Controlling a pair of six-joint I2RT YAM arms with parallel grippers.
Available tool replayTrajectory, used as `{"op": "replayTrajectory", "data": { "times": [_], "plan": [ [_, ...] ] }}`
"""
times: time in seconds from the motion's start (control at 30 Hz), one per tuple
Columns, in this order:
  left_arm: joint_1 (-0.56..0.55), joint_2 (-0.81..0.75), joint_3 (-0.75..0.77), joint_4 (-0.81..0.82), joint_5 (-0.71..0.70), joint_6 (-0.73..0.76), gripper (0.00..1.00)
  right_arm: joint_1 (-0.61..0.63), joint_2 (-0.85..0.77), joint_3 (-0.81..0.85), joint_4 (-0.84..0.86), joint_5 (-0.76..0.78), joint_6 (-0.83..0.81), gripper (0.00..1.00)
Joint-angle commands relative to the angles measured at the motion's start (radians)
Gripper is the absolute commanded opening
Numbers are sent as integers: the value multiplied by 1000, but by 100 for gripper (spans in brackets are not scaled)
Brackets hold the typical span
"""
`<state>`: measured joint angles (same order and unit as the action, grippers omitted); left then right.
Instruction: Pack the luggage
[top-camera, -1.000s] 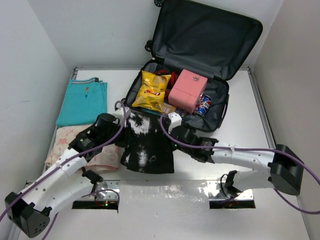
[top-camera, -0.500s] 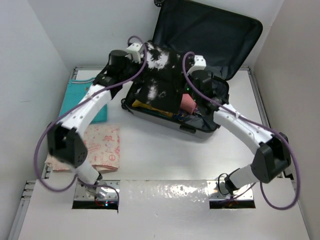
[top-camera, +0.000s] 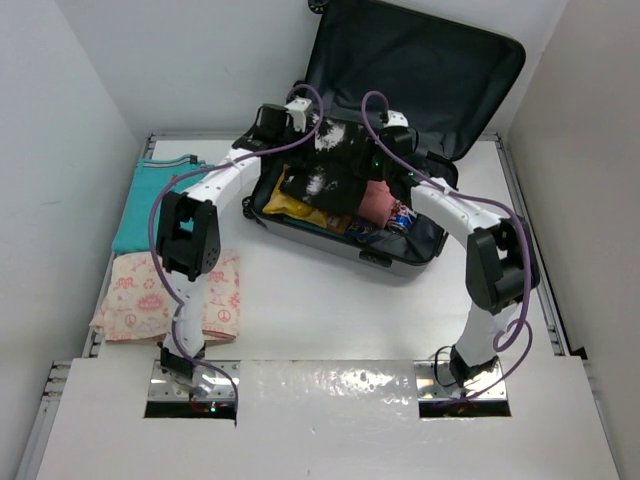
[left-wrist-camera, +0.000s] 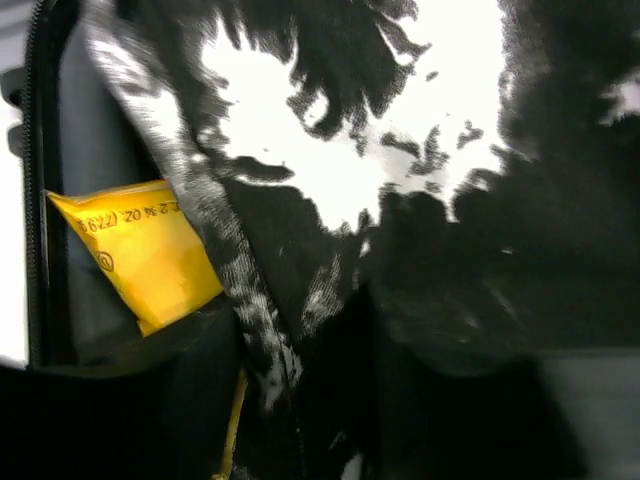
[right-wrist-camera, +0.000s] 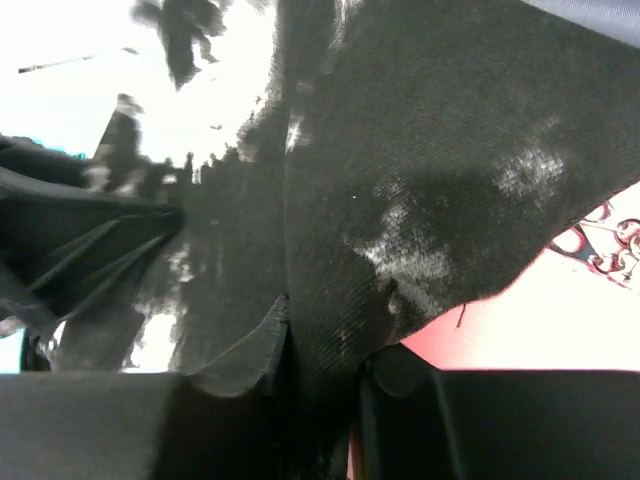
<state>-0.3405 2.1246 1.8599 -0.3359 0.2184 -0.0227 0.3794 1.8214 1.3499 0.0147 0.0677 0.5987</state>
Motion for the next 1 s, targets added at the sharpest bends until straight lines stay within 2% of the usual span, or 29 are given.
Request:
{"op": "replayTrajectory", "data": {
  "times": [0.0, 0.03, 0.07, 0.1, 0.13, 0.17, 0.33, 0.47, 0.53, 0.57, 0.6, 0.67, 0.73, 0.8, 0.83, 0.87, 0.93, 0.97],
  "plan": [
    [26, 21, 94, 74, -71, 11, 51, 4, -28, 48, -96, 13, -14, 30],
    [29, 26, 97, 74, -73, 7, 56, 6, -36, 46, -111, 20, -17, 41],
    [31, 23, 99, 77, -80, 4, 62, 6, -56, 43, -123, 26, -22, 57],
    [37, 21, 99, 86, -85, 0, 73, 6, -69, 35, -134, 30, -34, 59],
    [40, 20, 104, 86, -96, -2, 95, 4, -85, 28, -136, 32, -37, 61],
    [43, 17, 125, 83, -100, -2, 99, 6, -102, 11, -139, 34, -49, 66],
    [63, -8, 219, -24, -88, 3, 100, 4, -217, 6, -173, 125, -143, 70],
    [64, -95, 217, -60, -67, 18, 100, 4, -263, 72, -203, 110, -203, 65],
    [70, -109, 280, -101, -68, 18, 100, 9, -267, 109, -208, 51, -192, 57],
    [89, -112, 303, -153, -73, 65, 100, 22, -266, 123, -222, 32, -189, 51],
    [100, -117, 321, -181, -82, 84, 100, 38, -267, 136, -232, 18, -204, 37],
    [156, -155, 332, -271, -155, 139, 99, 141, -264, 179, -274, 29, -319, 31],
    [214, -219, 283, -333, -210, 155, 89, 234, -245, 201, -297, 59, -368, 39],
    [331, -282, 211, -402, -215, 124, 84, 338, -215, 195, -317, -14, -306, 47],
    [387, -355, 114, -426, -191, 107, 84, 376, -179, 161, -291, -34, -219, 51],
    [491, -394, 63, -436, -166, 77, 84, 456, -153, 140, -273, -48, -182, 52],
    [593, -501, -99, -437, -136, 61, 87, 528, -85, 117, -225, -93, -98, 58],
    [665, -535, -149, -436, -140, 79, 88, 583, -1, 124, -213, -118, -55, 58]
  ]
}}
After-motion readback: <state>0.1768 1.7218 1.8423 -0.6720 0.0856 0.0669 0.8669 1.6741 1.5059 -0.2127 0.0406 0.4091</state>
